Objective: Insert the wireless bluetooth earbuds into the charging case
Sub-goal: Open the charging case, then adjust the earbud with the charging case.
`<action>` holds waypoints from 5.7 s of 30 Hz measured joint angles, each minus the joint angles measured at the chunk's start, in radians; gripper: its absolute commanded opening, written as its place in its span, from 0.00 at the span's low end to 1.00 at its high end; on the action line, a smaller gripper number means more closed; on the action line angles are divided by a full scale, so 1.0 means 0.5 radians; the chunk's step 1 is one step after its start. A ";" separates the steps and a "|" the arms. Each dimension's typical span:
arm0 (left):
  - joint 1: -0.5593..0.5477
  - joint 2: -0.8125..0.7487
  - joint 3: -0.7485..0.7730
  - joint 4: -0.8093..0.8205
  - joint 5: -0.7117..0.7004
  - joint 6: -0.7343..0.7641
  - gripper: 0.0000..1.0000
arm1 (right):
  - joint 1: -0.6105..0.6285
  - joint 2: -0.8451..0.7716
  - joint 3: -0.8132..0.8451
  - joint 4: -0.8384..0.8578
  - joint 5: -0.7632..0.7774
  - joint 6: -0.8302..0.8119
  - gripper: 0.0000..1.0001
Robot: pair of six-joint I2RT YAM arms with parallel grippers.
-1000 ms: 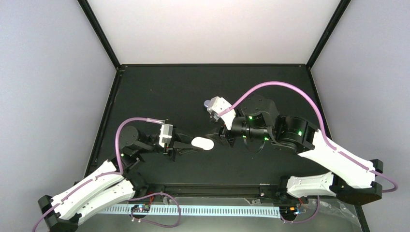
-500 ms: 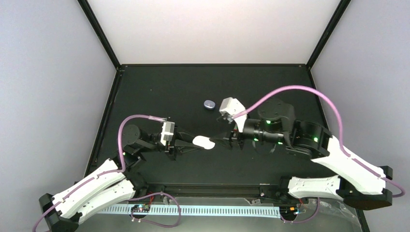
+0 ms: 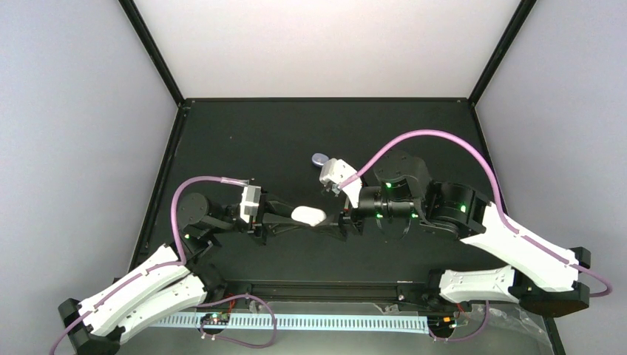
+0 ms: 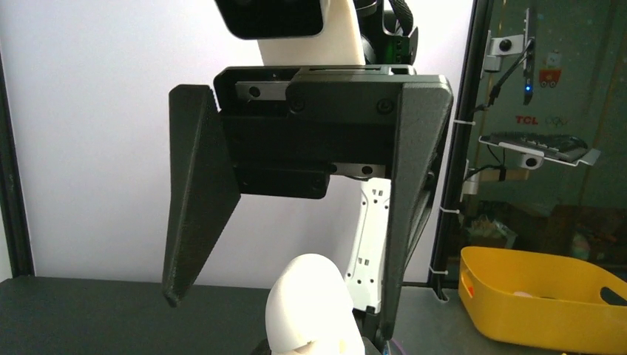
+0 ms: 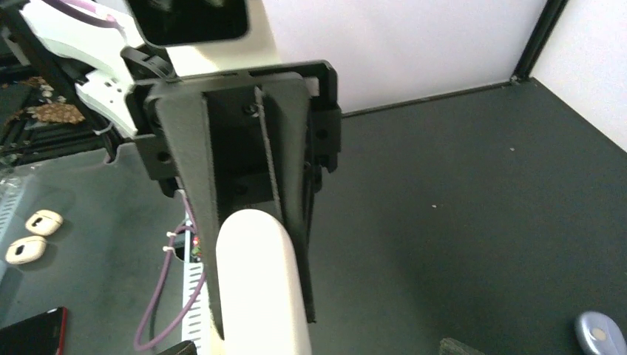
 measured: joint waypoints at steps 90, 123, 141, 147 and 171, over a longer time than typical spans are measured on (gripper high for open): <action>0.003 -0.069 -0.008 -0.153 -0.018 0.216 0.02 | 0.001 0.053 0.117 -0.151 -0.285 -0.150 0.21; 0.012 -0.034 -0.008 -0.150 -0.056 0.228 0.02 | 0.005 0.021 0.038 -0.043 -0.092 -0.163 0.18; 0.012 -0.034 -0.007 -0.149 -0.039 0.208 0.02 | 0.004 0.048 0.038 -0.071 -0.112 -0.194 0.01; 0.012 -0.034 -0.006 -0.150 -0.034 0.206 0.01 | 0.000 0.048 0.038 -0.071 -0.120 -0.197 0.01; 0.012 0.009 0.002 -0.136 -0.067 0.196 0.02 | 0.000 -0.093 -0.014 0.047 -0.029 -0.187 0.01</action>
